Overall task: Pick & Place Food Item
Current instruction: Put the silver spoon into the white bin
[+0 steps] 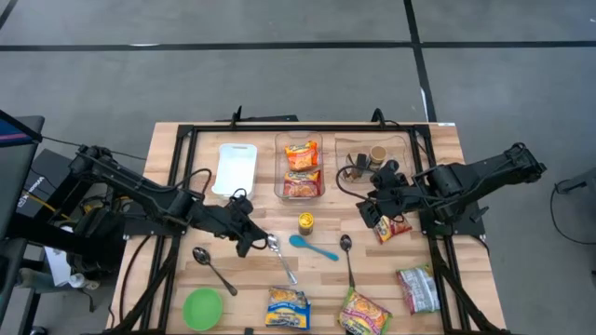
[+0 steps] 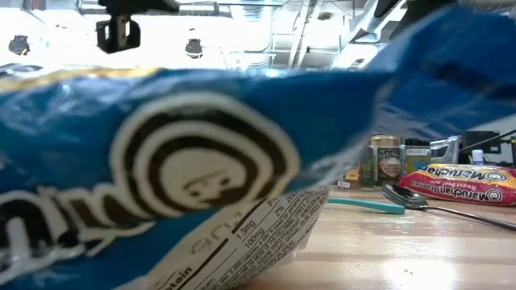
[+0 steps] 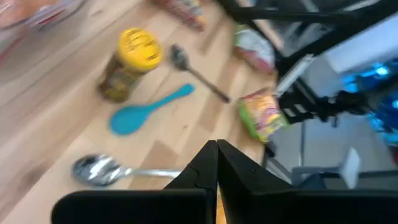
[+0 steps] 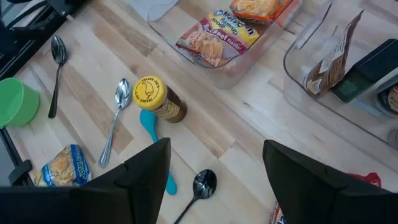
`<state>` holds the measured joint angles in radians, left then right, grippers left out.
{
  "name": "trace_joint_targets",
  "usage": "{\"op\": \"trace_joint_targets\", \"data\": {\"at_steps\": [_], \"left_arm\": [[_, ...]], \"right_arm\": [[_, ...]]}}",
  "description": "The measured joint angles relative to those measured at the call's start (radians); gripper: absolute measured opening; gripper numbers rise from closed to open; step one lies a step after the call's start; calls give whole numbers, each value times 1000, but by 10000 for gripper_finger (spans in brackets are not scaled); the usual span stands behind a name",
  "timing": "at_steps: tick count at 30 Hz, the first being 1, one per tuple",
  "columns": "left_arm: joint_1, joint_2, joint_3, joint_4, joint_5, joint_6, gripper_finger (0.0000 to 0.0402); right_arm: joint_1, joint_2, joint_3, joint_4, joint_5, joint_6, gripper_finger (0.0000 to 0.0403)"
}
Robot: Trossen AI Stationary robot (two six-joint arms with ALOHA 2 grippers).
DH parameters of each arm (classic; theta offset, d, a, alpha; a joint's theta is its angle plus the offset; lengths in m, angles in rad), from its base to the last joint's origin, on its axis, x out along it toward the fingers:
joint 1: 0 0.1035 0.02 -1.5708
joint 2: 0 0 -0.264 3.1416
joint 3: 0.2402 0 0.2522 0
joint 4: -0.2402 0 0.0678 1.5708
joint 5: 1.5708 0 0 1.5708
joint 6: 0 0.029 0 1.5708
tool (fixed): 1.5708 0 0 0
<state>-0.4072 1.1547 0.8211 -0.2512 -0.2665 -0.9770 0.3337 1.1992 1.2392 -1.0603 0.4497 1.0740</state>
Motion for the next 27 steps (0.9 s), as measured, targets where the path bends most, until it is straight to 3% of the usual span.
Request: {"op": "trace_joint_targets", "data": {"at_steps": [15, 27], "left_arm": [[11, 210, 0, -22, -41, -93, 0], [39, 365, 0, -23, -40, -409, 0]], "right_arm": [[0, 0, 0, 2, 24, 0, 249], [0, 0, 0, 8, 24, 0, 249]]}}
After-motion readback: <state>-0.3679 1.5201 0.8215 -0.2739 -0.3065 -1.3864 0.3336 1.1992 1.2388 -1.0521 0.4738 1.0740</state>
